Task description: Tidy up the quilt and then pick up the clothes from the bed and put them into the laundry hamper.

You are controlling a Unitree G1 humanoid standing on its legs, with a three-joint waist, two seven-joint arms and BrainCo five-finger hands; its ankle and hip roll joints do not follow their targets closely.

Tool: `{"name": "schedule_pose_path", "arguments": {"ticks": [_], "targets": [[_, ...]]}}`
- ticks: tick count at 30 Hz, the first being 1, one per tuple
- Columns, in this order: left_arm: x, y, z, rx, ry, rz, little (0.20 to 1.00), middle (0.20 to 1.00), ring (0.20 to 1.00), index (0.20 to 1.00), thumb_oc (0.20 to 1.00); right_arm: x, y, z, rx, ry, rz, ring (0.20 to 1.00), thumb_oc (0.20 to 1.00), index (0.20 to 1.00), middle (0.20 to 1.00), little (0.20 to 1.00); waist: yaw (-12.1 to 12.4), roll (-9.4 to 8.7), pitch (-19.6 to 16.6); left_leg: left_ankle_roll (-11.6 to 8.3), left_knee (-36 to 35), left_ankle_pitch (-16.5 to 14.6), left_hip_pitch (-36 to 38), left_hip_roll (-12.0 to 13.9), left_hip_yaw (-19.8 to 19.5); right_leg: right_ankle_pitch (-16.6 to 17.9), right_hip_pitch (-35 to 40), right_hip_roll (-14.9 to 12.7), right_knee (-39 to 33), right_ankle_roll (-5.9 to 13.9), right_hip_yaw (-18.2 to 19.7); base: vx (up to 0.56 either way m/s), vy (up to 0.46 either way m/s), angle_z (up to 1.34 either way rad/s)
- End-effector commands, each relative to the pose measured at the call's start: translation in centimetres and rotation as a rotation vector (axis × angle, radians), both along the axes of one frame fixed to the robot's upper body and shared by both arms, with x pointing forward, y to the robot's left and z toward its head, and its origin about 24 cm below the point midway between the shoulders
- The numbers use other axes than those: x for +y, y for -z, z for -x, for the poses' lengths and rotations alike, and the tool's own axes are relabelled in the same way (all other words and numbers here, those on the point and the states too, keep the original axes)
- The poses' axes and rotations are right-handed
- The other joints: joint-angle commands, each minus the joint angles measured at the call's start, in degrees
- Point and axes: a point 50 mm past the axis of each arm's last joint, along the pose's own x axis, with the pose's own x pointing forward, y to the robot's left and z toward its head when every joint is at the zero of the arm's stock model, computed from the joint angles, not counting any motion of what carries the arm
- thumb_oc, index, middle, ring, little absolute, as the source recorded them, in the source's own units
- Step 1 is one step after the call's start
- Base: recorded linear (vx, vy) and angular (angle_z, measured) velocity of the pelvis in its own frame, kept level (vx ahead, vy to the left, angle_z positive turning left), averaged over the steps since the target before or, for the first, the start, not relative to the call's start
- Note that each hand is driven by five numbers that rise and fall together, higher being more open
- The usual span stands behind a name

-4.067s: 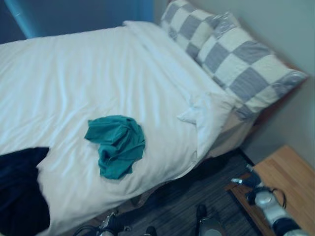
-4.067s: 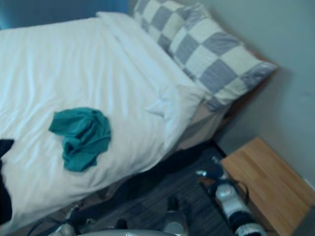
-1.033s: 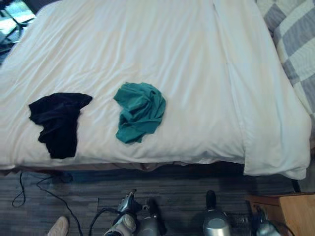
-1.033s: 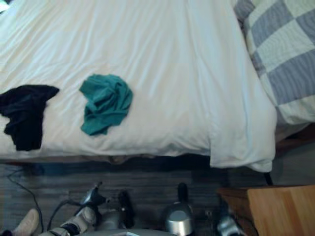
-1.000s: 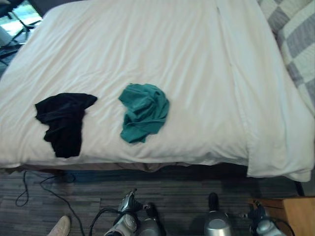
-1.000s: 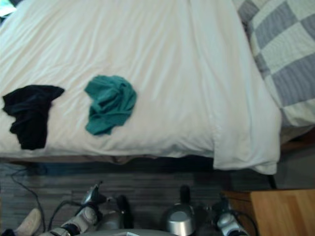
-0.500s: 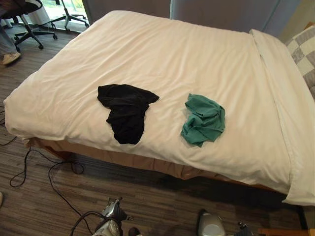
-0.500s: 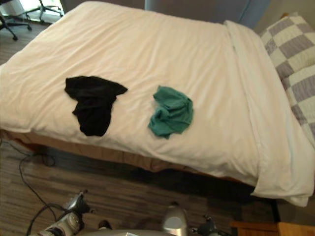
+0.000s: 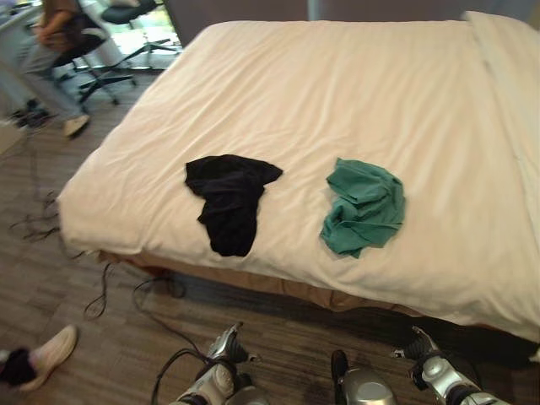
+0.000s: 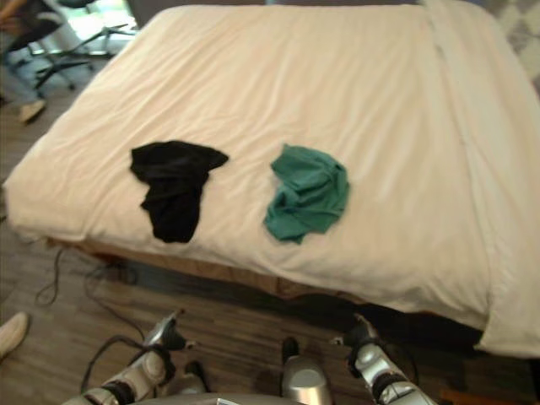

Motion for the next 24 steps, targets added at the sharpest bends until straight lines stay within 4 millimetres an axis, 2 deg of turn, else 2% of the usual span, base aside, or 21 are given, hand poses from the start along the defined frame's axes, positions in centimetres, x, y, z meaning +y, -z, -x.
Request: {"name": "schedule_pose_path", "arguments": {"ticks": [1,2,3,4,5,7,8,9,10,11,12,13,14,16,17,18,20,21,22,23,24], "targets": [[-0.7,-0.7,-1.6,-0.068,0.01,0.008,1.0,1.0,1.0,1.0,1.0,1.6,-0.4,-1.1,-0.05,-0.109,-0.002,1.0,1.0,1.0,1.0,1.0,0.03,-1.11,-0.87,-0.53,2.24,-6.71,2.11,0.53,-3.34,-3.33,3.52,-11.71,-6.71,10.03,-1.96,0.12,0.569,-0.74],[-1.1,-0.8,-1.9,-0.069,0.035,0.01,1.0,1.0,1.0,1.0,1.0,1.7,-0.3,-0.9,-0.046,-0.107,-0.009,1.0,1.0,1.0,1.0,1.0,-0.54,-1.39,-1.22,-0.89,1.49,-6.95,2.96,-0.17,-0.93,-2.19,3.39,-13.38,-6.3,10.97,-2.04,0.09,0.544,-0.52],[-1.3,-1.1,-2.5,-0.078,0.067,0.009,1.0,1.0,1.0,1.0,1.0,2.5,-0.2,-1.0,-0.049,-0.118,-0.023,1.0,1.0,1.0,1.0,1.0,-0.5,-1.76,-1.51,-0.54,0.01,-7.55,3.78,-1.72,-0.35,0.16,2.55,-14.78,-5.5,12.29,-2.11,0.06,0.389,-0.43],[-1.3,-1.1,-2.5,-0.078,0.067,0.008,1.0,1.0,1.0,1.0,1.0,2.5,-0.2,-1.0,-0.049,-0.117,-0.023,1.0,1.0,1.0,1.0,1.0,-0.35,-1.93,-1.53,-0.44,-0.18,-7.47,3.92,-1.95,-0.16,0.21,2.49,-14.99,-5.53,12.41,-1.95,-0.02,0.454,-0.08],[-0.5,-1.8,-3.3,-0.107,0.051,-0.002,1.0,1.0,1.0,1.0,1.0,4.1,-0.6,-2.1,-0.089,-0.144,-0.07,1.0,1.0,1.0,1.0,1.0,0.17,-2.74,-1.15,1.04,-1.34,-7.66,4.89,-3.91,2.31,3.63,-0.93,-16.52,-2.05,12.41,-3.8,-0.07,0.374,-0.06],[1.1,-1.9,-3.1,-0.11,0.003,-0.026,1.0,1.0,1.0,1.0,1.0,6.3,-1.5,-3.4,-0.141,-0.219,-0.119,1.0,1.0,1.0,1.0,1.0,1.94,-2.32,-0.66,2.78,-1.29,-8.35,5.78,-5.35,5.61,2.26,-4.43,-17.06,2.34,11.06,-10.23,-0.1,0.411,-0.4],[1.7,-1.7,-2.7,-0.098,-0.023,-0.035,1.0,1.0,1.0,1.0,1.0,6.9,-1.6,-3.7,-0.153,-0.252,-0.123,1.0,1.0,1.0,1.0,1.0,2.36,-2.21,-0.25,3.28,-0.9,-8.64,6.01,-5.85,6.2,0.69,-4.48,-15.94,4.57,10.57,-12.26,-0.08,0.353,-1.36],[2.4,-1.4,-2.0,-0.076,-0.057,-0.047,1.0,1.0,1.0,1.0,1.0,7.3,-1.7,-3.7,-0.156,-0.27,-0.131,1.0,1.0,1.0,1.0,1.0,1.99,-2.16,0.1,4.0,-1.23,-8.2,5.87,-6.76,6.2,-0.97,-5.15,-13.24,7.75,9.88,-10.88,-0.05,0.337,-1.34],[3.2,-1.1,-1.2,-0.049,-0.098,-0.058,1.0,1.0,1.0,1.0,1.0,7.2,-1.6,-3.5,-0.149,-0.263,-0.143,1.0,1.0,1.0,1.0,1.0,1.61,-2.03,0.45,4.55,-1.42,-7.81,5.84,-7.45,5.68,-2.83,-5.64,-9.6,9.75,9.9,-7.87,-0.02,0.342,-0.93],[4.3,-0.5,0.2,-0.001,-0.164,-0.069,1.0,1.0,1.0,1.0,1.0,6.5,-1.1,-2.6,-0.124,-0.215,-0.15,1.0,1.0,1.0,1.0,1.0,1.37,-2.04,0.27,5.38,-1.83,-7.6,5.9,-9.1,4.53,-5.43,-4.14,-4.63,10.75,8.79,-4.33,0.0,0.213,0.07],[4.3,-0.5,0.2,-0.001,-0.164,-0.069,1.0,1.0,1.0,1.0,1.0,6.5,-1.1,-2.7,-0.125,-0.215,-0.151,1.0,1.0,1.0,1.0,1.0,1.37,-2.02,0.18,5.37,-1.85,-7.49,5.76,-9.06,4.54,-5.24,-4.21,-4.58,10.57,8.75,-4.33,0.05,0.144,0.4],[5.1,-0.2,1.3,0.026,-0.213,-0.072,1.0,1.0,1.0,1.0,1.0,5.6,-0.7,-1.9,-0.104,-0.173,-0.145,1.0,1.0,1.0,1.0,1.0,1.7,-2.3,-0.34,5.75,-1.97,-7.87,5.9,-10.36,3.9,-6.31,-1.37,-3.69,8.27,7.34,-4.35,0.06,0.048,0.54],[5.8,0.0,2.1,0.043,-0.264,-0.079,1.0,1.0,1.0,1.0,1.0,4.8,-0.3,-1.2,-0.083,-0.127,-0.141,1.0,1.0,1.0,1.0,1.0,2.29,-2.59,-1.0,5.88,-2.12,-8.02,6.14,-11.09,3.68,-6.5,0.22,-4.41,6.42,6.83,-4.97,0.09,0.045,0.5],[7.8,0.0,3.4,0.038,-0.422,-0.082,1.0,1.0,1.0,1.0,1.0,3.3,0.0,-0.3,-0.076,-0.023,-0.135,1.0,1.0,1.0,1.0,1.0,2.25,-2.85,-2.18,5.71,-2.39,-7.81,5.99,-11.3,4.0,-5.28,1.62,-4.08,2.64,6.68,-3.55,0.1,-0.011,0.3],[10.3,-0.8,4.3,-0.05,-0.654,-0.053,1.0,1.0,1.0,1.0,1.0,1.0,-0.3,0.4,-0.107,0.076,-0.104,1.0,1.0,1.0,1.0,1.0,2.5,-2.95,-2.65,5.52,-2.42,-7.84,6.59,-11.48,5.06,-4.57,3.38,-4.52,-0.62,7.12,-4.58,0.08,-0.022,0.2],[10.3,-0.8,4.3,-0.049,-0.655,-0.053,1.0,1.0,1.0,1.0,1.0,1.0,-0.3,0.4,-0.106,0.076,-0.104,1.0,1.0,1.0,1.0,1.0,2.48,-2.95,-2.66,5.51,-2.42,-7.84,6.62,-11.48,5.06,-4.52,3.44,-4.52,-0.71,7.13,-4.59,0.07,-0.016,0.15],[12.8,-2.5,4.1,-0.204,-0.784,-0.044,1.0,1.0,1.0,1.0,1.0,-2.0,-2.5,0.2,-0.233,0.129,-0.058,1.0,1.0,1.0,1.0,1.0,2.01,-2.88,-2.36,5.25,-2.59,-7.79,7.36,-11.45,5.75,-4.24,4.69,-4.77,-2.1,7.38,-4.33,0.05,-0.008,-0.07],[12.8,-2.5,4.1,-0.203,-0.784,-0.044,1.0,1.0,1.0,1.0,1.0,-2.0,-2.5,0.2,-0.232,0.129,-0.058,1.0,1.0,1.0,1.0,1.0,2.03,-2.87,-2.52,5.25,-2.65,-7.65,7.21,-11.45,5.78,-4.09,4.55,-4.76,-2.2,7.34,-4.31,0.04,-0.005,-0.13],[14.1,-4.3,3.2,-0.317,-0.752,-0.068,1.0,1.0,1.0,1.0,1.0,-3.5,-3.9,0.3,-0.304,0.125,-0.02,1.0,1.0,1.0,1.0,1.0,1.74,-2.72,-2.46,5.13,-2.74,-7.61,7.39,-11.43,5.92,-4.09,4.94,-4.79,-2.86,7.49,-4.2,0.06,-0.003,-0.06],[16.0,-8.2,1.4,-0.513,-0.624,-0.14,1.0,1.0,1.0,1.0,1.0,-6.1,-7.2,0.2,-0.44,0.092,0.069,1.0,1.0,1.0,1.0,1.0,1.14,-2.42,-2.27,4.84,-2.74,-7.83,8.03,-11.24,6.15,-4.24,6.12,-5.12,-3.86,7.95,-4.75,0.07,-0.005,-0.05],[16.7,-10.4,0.3,-0.61,-0.559,-0.178,1.0,1.0,1.0,1.0,1.0,-7.1,-8.8,0.1,-0.495,0.062,0.113,1.0,1.0,1.0,1.0,1.0,0.93,-2.28,-2.29,4.71,-2.74,-7.69,8.04,-11.23,6.23,-4.04,6.51,-5.4,-4.4,8.07,-5.0,0.08,-0.006,0.01]]}}
